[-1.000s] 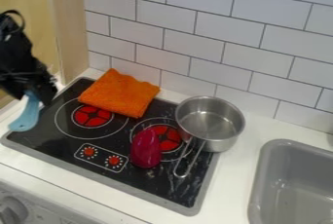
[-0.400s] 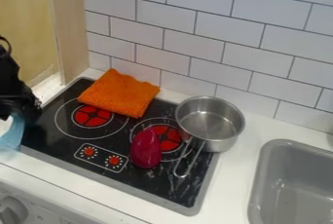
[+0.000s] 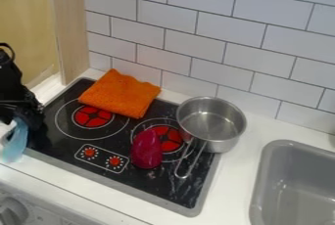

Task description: Move the blue brush to the lower left of the burner

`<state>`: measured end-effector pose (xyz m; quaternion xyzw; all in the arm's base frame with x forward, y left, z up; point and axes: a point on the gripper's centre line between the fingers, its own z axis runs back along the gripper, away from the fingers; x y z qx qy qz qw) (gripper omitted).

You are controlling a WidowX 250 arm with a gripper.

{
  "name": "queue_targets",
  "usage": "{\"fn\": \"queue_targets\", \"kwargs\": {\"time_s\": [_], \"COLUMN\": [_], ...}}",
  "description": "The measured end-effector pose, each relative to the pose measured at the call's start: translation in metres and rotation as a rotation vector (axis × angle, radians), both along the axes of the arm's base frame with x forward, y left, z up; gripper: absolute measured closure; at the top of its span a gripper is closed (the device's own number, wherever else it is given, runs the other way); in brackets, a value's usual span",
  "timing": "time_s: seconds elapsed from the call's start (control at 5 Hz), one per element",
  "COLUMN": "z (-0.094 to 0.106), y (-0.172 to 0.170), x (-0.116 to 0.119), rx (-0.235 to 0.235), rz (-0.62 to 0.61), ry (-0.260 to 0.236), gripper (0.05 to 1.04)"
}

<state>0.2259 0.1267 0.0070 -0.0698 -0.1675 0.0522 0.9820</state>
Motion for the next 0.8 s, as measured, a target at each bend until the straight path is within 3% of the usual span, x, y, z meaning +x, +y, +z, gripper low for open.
{"fn": "queue_targets", "kwargs": {"time_s": [0.2, 0.6, 0.8], "z": [-0.0051, -0.0045, 0.0043], "y": [-0.0059, -0.0078, -0.0116], "x": [-0.0002, -0.0009, 0.002], "rx": [-0.023, -0.038, -0.04], "rz": [-0.009, -0.007, -0.023], "ry": [0.047, 0.053, 0.032], "gripper": [0.073, 0.084, 0.084]}}
